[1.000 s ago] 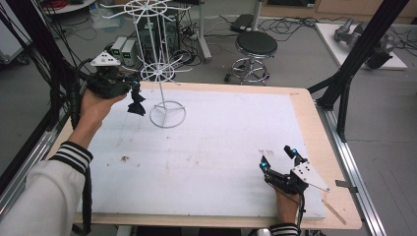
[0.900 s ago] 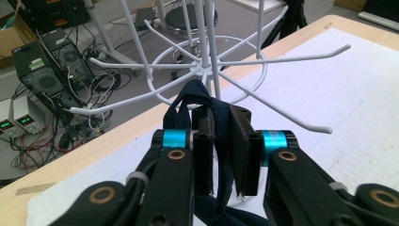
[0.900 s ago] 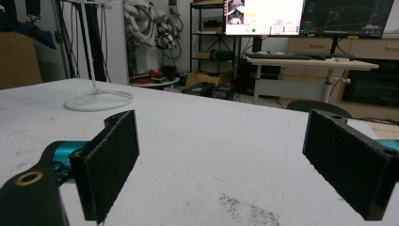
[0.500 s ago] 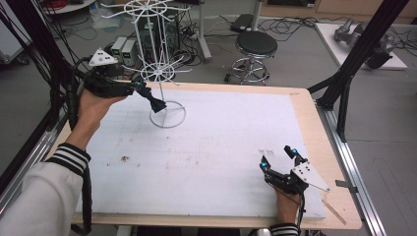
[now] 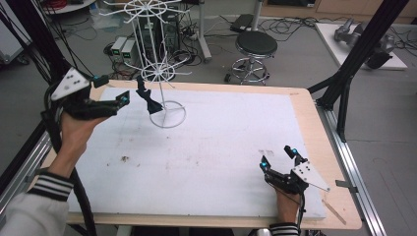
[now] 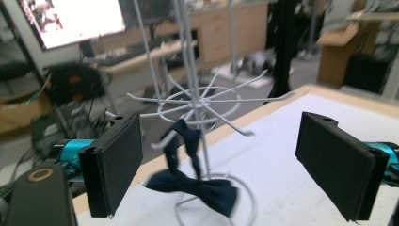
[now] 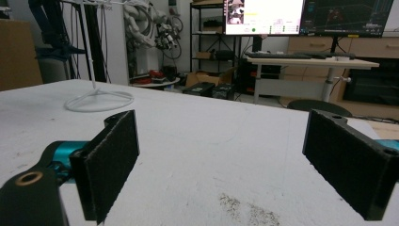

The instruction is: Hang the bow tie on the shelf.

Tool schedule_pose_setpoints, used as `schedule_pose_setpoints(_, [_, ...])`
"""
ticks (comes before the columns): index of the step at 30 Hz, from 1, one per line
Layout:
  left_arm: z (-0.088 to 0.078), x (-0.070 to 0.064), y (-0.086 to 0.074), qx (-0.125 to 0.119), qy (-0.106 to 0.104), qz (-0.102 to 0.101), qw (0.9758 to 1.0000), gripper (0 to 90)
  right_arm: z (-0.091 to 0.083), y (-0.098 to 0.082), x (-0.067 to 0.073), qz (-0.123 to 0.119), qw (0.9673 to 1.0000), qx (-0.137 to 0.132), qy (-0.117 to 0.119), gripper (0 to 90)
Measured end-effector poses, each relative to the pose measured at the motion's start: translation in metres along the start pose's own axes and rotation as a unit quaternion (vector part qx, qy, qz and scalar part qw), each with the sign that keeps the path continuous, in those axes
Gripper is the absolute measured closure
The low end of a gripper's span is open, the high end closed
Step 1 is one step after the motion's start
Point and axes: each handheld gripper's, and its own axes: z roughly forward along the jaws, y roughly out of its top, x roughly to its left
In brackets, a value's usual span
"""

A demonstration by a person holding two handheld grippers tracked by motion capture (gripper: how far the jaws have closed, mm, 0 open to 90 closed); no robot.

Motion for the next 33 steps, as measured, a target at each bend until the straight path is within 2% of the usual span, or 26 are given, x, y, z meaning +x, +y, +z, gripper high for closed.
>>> schedule_pose_setpoints(4, [-0.027,-0.008,-0.036,-0.026,-0.007,-0.008,0.9996,15.7,0.000,0.000,0.000,-0.002,1.0000,0.001,-0.002,10.3])
schedule_pose_setpoints(7, [-0.043,-0.013,-0.065,-0.039,-0.001,-0.010,0.9992,15.5,0.000,0.000,0.001,-0.002,1.0000,0.003,0.000,10.3])
schedule_pose_setpoints(11, [-0.055,-0.014,-0.103,-0.054,0.002,-0.036,0.9979,15.1,0.000,0.000,0.002,-0.004,1.0000,0.003,-0.002,10.3])
schedule_pose_setpoints(12, [-0.056,-0.014,-0.111,-0.055,0.004,-0.040,0.9976,15.1,0.000,0.000,0.002,-0.004,1.0000,0.003,-0.002,10.3])
schedule_pose_setpoints(13, [-0.057,-0.016,-0.127,-0.054,0.004,-0.048,0.9974,15.1,0.000,0.000,0.002,-0.005,1.0000,0.003,-0.002,10.3])
schedule_pose_setpoints(14, [-0.057,-0.017,-0.135,-0.053,0.007,-0.051,0.9973,15.1,0.000,0.000,0.002,-0.006,1.0000,0.003,-0.002,10.4])
schedule_pose_setpoints(15, [-0.057,-0.017,-0.135,-0.053,0.007,-0.051,0.9973,15.1,0.000,0.000,0.002,-0.006,1.0000,0.003,-0.002,10.4])
schedule_pose_setpoints(19, [-0.058,-0.027,-0.162,-0.076,0.015,-0.051,0.9957,15.1,0.000,0.000,0.002,-0.006,1.0000,0.003,-0.002,10.3])
schedule_pose_setpoints(23, [-0.058,-0.032,-0.172,-0.086,0.018,-0.048,0.9950,15.1,0.000,0.000,0.002,-0.006,1.0000,0.003,-0.002,10.3])
schedule_pose_setpoints(27, [-0.057,-0.033,-0.182,-0.086,0.016,-0.051,0.9949,15.1,0.000,0.000,0.002,-0.006,1.0000,0.004,-0.003,10.3])
schedule_pose_setpoints(33, [-0.055,-0.034,-0.183,-0.079,0.019,-0.051,0.9954,15.1,0.000,0.000,0.002,-0.006,1.0000,0.001,-0.004,10.3])
